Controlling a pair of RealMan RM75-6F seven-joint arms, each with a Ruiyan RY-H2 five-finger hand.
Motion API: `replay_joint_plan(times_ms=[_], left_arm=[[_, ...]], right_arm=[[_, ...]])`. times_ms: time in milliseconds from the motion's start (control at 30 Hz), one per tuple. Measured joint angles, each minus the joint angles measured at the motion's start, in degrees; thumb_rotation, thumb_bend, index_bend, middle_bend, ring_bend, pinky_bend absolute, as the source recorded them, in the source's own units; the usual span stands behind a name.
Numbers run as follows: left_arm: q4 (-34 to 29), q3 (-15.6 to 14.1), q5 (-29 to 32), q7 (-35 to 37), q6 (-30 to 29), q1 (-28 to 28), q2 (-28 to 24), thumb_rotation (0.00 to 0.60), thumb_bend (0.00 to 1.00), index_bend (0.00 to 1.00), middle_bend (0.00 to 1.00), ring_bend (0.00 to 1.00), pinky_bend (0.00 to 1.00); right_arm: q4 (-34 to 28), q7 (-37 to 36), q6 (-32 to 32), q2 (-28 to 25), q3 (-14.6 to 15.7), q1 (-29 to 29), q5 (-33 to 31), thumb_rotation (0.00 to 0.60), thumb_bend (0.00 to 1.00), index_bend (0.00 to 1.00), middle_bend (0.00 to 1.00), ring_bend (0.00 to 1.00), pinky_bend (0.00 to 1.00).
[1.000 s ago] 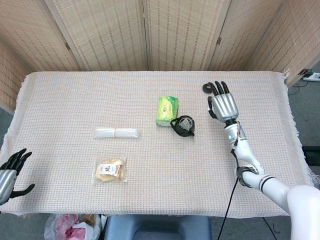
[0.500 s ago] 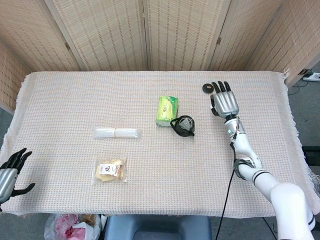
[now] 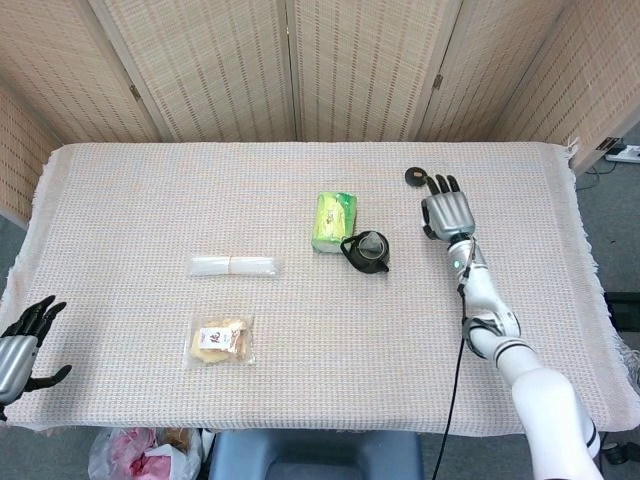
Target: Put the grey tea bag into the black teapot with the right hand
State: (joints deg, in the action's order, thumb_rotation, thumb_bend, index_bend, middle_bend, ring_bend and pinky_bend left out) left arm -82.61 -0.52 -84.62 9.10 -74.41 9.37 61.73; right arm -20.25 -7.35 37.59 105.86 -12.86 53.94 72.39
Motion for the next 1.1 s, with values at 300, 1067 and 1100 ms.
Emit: replay_joint_plan(times_ms=[300,1067,1100], left_arm=[[-0.4,-0.2,-0.6,-0.3,-1.2,-0.5,-0.2,0.600,0.27,0.00,0.00,0.00,0.24],[-2.0,-1.4,-4.7,-0.8,-5.1,-1.5,-0.8,0.600,0.27,0.00,0.00,0.00,0.24],[-2.1,-1.5,-4.9,-0.9,-5.3,-1.6,-0.8,0.600,0.27,0.00,0.00,0.00,0.24]], right_arm=[[-0.1,0.5,-2.3,-0.8,1.0,-1.5,0.6,0.600,0.24,0.09,0.00,0.00,0.00],[-54.9,25.2,5.3,-30.0,-2.9,-13.0,-11.1,0.600,0.52,0.00,0.00,0.67,0.82],[-59.4,26.3,6.1,-32.3,-2.9,-13.5,-11.5,0.600,0.55,0.00,0.00,0.71,0.86]])
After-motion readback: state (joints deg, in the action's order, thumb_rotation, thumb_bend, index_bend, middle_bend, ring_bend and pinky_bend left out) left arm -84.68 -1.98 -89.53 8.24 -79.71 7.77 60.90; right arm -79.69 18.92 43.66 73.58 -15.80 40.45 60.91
